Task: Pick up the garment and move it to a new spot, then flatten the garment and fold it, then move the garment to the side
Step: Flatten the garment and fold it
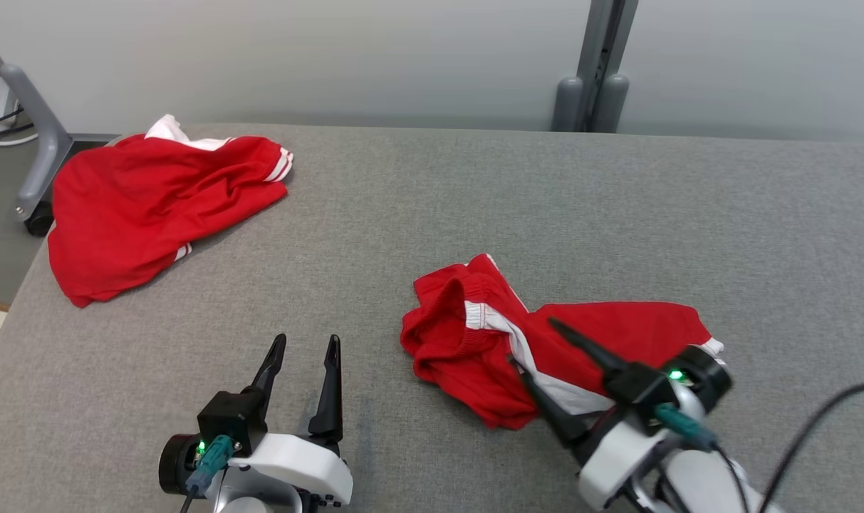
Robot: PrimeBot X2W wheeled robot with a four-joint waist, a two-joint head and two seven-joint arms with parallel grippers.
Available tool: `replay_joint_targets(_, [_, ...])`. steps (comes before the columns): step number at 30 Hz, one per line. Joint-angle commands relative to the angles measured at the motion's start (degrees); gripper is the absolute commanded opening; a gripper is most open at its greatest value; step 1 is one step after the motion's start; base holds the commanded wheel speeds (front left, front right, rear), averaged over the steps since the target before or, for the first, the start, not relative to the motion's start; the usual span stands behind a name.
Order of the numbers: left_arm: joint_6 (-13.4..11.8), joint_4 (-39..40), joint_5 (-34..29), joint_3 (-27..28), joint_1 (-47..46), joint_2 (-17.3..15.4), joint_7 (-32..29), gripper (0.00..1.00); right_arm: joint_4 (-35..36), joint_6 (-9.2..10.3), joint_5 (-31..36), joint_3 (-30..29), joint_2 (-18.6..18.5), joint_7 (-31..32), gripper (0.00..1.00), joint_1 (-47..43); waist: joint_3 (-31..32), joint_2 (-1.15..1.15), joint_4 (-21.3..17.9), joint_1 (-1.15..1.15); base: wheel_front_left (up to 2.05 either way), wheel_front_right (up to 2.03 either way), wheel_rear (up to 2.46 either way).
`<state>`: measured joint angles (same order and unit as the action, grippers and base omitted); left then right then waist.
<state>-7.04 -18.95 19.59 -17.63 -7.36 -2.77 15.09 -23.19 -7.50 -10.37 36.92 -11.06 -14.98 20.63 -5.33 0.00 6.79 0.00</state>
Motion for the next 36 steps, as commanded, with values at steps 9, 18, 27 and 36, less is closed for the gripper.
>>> replay_joint_targets(9, [0.6,1.0,-1.1,0.3,1.1,-0.2,0.1,1.00,9.0,0.02,6.6,-22.3,3.0,-0.3,1.00,-11.3,1.8,0.00,-1.9,0.00,0.00,0.00,0.00])
replay_joint_targets(18, [1.0,1.7,-1.8,0.9,2.5,-0.2,0.1,1.00,13.7,0.02,8.4,-33.4,6.4,-0.3,1.00,-16.9,3.0,0.00,-2.4,0.00,0.00,0.00,0.00])
replay_joint_targets(27, [1.6,3.3,-2.5,1.6,4.4,-0.2,0.1,1.00,16.2,0.02,7.9,-39.2,7.9,-0.3,1.00,-19.9,4.5,0.00,-2.4,0.00,0.00,0.00,0.00])
replay_joint_targets(36, [1.3,4.5,-2.1,0.7,4.0,-0.2,0.1,1.00,15.0,0.02,5.8,-39.7,8.1,-0.3,1.00,-19.6,4.7,0.00,-2.3,0.00,0.00,0.00,0.00])
